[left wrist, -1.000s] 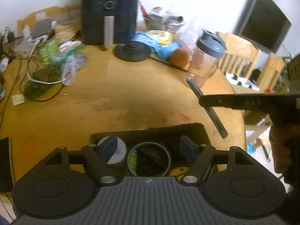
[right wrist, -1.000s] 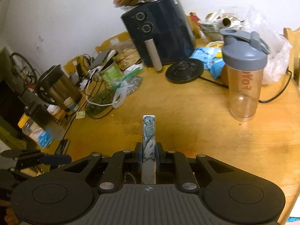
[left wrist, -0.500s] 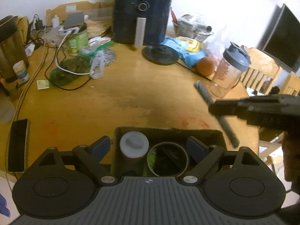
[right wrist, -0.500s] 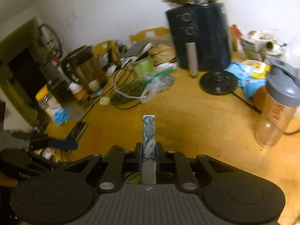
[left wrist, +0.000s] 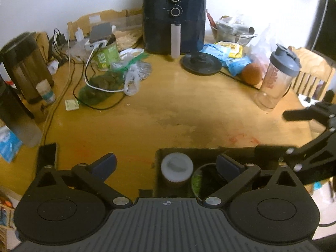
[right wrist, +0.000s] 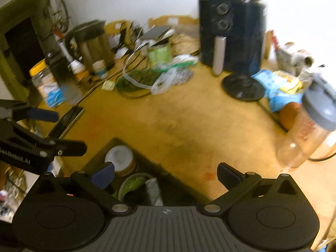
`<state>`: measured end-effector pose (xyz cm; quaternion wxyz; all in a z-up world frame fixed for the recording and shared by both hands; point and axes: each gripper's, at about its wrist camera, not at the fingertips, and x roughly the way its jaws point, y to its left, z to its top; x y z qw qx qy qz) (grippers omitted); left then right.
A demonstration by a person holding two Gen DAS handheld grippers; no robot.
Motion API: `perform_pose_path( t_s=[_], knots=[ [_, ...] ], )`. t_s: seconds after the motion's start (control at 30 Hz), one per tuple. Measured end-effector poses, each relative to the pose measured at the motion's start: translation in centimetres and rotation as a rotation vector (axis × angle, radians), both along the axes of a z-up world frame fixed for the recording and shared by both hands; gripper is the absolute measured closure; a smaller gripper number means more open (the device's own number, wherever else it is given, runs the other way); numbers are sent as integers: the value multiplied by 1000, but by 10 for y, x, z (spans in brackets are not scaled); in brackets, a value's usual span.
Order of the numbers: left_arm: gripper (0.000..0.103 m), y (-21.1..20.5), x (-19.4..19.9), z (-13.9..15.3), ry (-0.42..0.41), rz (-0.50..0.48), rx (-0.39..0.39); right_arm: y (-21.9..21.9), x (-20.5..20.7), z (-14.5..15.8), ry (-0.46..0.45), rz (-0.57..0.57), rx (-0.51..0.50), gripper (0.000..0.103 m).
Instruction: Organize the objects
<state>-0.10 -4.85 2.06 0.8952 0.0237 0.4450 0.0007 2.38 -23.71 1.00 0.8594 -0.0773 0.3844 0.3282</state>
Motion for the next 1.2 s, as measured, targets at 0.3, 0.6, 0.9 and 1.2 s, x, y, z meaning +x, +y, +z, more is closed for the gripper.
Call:
perform_pose_path(
  t_s=[0.3, 0.6, 0.9, 1.2],
  knots=[
    [0, -16, 9, 15, -38, -43, 130, -12, -10, 16, -273, -225, -61, 0],
    [0, -20, 17, 18, 0, -69, 89, -39, 6, 24, -55, -528, -16, 0],
    [0, -16, 23, -6, 187, -96, 4, -36, 26, -21, 390, -446, -169, 0],
    [0, -6, 22, -57, 423, -83, -12, -23, 7, -62, 561, -388, -367, 0]
  ],
)
